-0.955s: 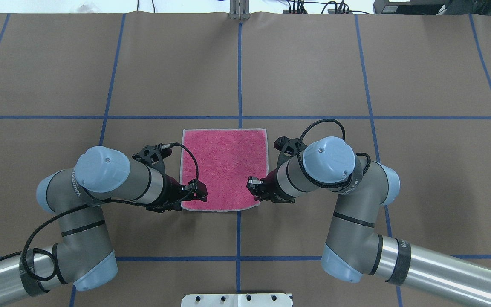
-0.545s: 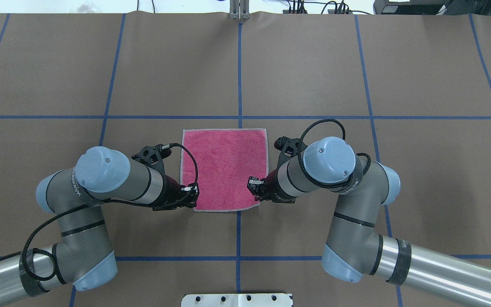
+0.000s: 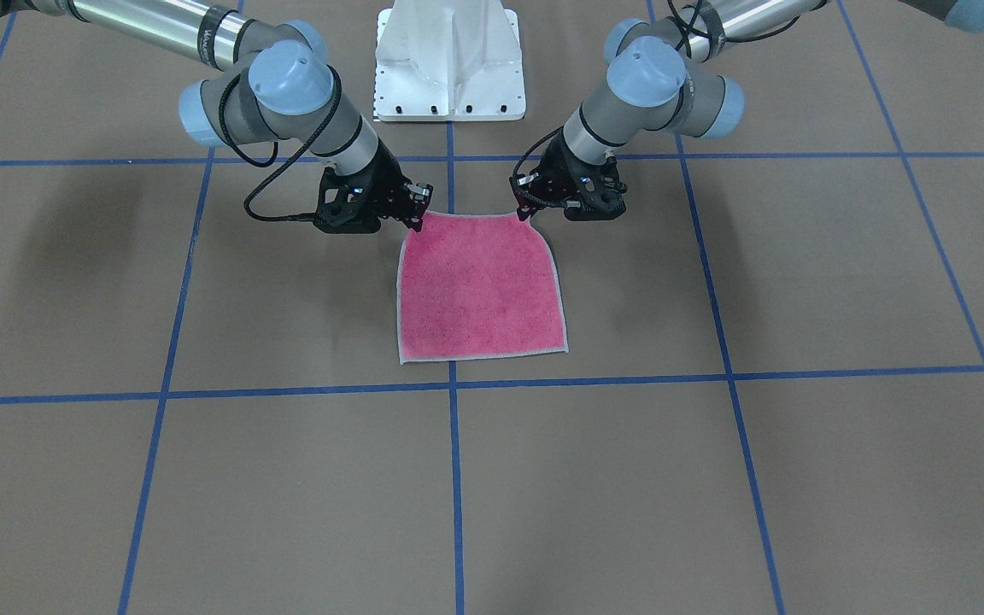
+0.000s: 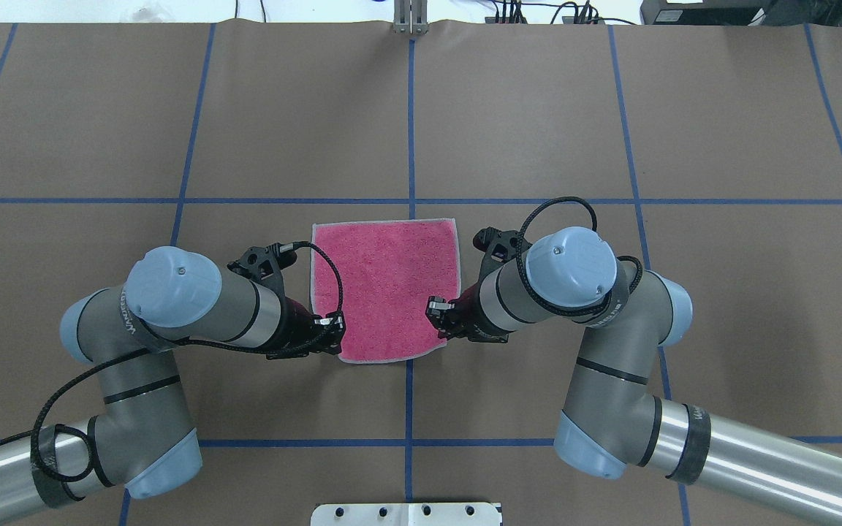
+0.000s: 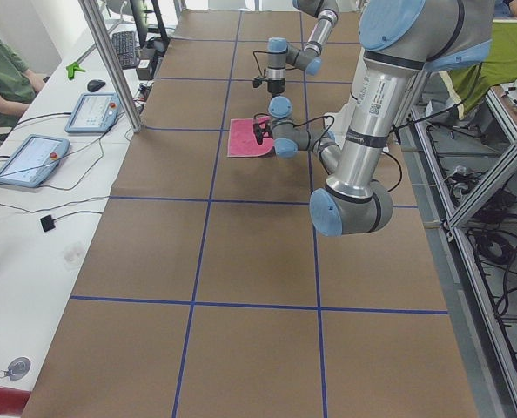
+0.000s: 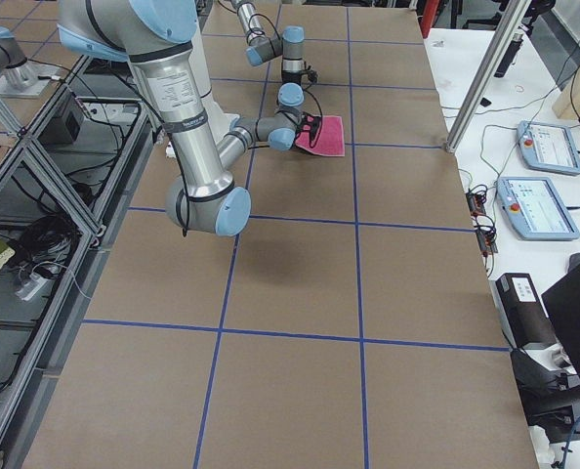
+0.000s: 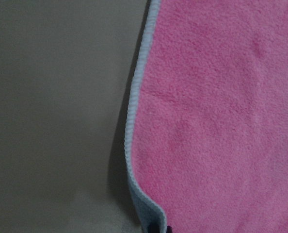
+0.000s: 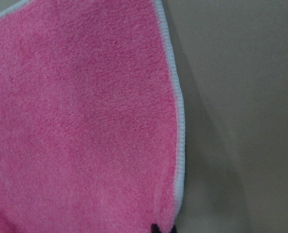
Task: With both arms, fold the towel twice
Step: 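Lift the towel's near corners with both grippers and pull them upward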
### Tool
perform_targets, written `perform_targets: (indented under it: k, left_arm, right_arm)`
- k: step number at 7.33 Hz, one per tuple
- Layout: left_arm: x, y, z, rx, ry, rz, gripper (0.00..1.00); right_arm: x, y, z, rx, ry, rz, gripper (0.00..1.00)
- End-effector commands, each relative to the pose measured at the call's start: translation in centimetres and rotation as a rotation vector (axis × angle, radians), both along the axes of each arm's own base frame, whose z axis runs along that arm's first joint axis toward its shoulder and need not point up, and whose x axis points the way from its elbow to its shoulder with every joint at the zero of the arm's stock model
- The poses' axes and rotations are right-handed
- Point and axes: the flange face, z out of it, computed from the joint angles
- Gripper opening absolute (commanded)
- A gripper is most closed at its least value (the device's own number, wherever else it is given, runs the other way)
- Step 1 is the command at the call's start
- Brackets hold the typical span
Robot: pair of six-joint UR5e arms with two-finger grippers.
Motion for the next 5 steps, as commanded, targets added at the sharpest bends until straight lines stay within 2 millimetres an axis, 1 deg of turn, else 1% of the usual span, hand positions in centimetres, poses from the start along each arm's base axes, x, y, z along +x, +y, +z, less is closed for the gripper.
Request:
perform_targets:
  k: [1,3,4,5]
  left_arm:
    - [-2.0,-0.7,-1.7,0.006,0.039,-0.001,0.0]
    - [-4.8,-4.1,-2.1,-0.022,0.053,-0.049,0.0]
    - [-5.6,-5.5,-2.3,-0.023,0.055,-0.076,0.0]
    - [-6.1,-6.2,-2.3,-0.04,0.056,-0.096,0.0]
  right_arm:
    - [2.5,-0.9,-1.1,-0.001,-0.033,0.003,0.0]
    - [4.3,-3.2,-0.9,-0.01,-0.031,0.043,0.0]
    - [5.1,-4.3,-0.9,-0.019,-0.03,0.068,0.0]
    - [5.5,-5.0,-1.3,-0.014,-0.033,0.083,0.0]
